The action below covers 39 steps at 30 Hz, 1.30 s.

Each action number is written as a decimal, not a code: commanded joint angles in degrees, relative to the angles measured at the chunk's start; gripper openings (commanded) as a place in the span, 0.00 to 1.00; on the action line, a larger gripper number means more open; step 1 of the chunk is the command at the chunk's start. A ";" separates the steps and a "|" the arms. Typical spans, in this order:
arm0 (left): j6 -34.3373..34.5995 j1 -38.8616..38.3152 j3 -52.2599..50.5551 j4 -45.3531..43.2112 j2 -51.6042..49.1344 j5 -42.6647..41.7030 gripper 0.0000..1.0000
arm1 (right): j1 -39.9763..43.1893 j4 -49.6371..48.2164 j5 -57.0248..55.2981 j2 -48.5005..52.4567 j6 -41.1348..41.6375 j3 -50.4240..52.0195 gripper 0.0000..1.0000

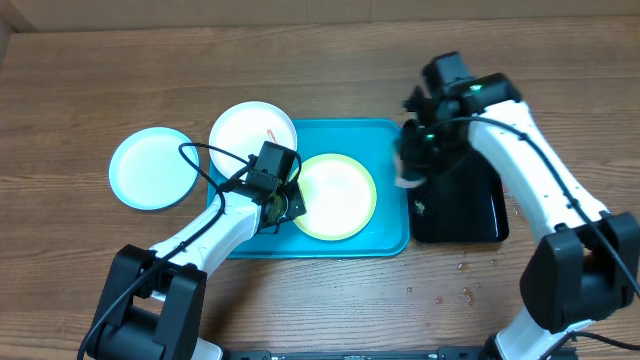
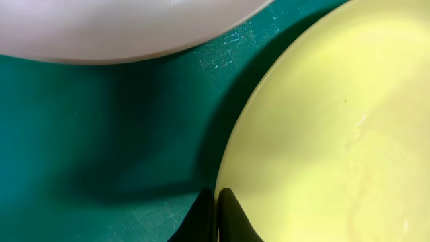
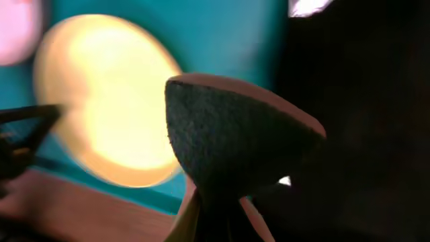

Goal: Clean dirty plates on tray and stack at the side
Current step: 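Put the sponge back in the black tray, open and withdraw right gripper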

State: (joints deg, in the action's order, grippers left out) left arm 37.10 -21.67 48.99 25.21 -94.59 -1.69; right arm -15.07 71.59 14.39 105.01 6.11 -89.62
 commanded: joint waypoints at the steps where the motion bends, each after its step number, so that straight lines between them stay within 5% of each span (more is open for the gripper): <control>1: -1.36 -0.11 -0.02 0.24 -1.31 -0.87 0.04 | 4.02 1.49 -13.73 -0.44 1.33 1.11 0.04; 15: -1.36 -0.11 -0.02 0.24 -1.31 -0.87 0.06 | 6.21 -16.44 -23.37 -0.42 1.55 18.88 0.04; 16: -1.38 -0.11 -0.02 0.22 -1.31 -0.87 0.06 | 6.21 -16.92 -23.32 -0.42 1.57 19.21 0.11; 18: -1.38 -0.11 -0.02 0.24 -1.31 -0.87 0.06 | 6.21 -17.14 -23.10 -0.42 1.55 19.28 0.46; 21: -1.38 -0.11 -0.02 0.24 -1.31 -0.87 0.06 | 6.21 -16.68 -21.31 -0.44 1.51 17.88 0.67; 26: -1.38 -0.11 -0.02 0.31 -1.31 -0.90 0.17 | 7.23 -12.48 -20.76 -0.44 1.55 10.91 0.71; 39: -1.33 -0.17 -0.11 1.79 -1.31 -0.92 0.20 | 22.93 -8.00 -20.72 -0.42 1.57 2.25 0.87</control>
State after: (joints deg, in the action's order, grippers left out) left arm 36.88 -21.67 48.99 26.72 -95.18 -2.17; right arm 4.82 63.22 -6.24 105.16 7.44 -86.72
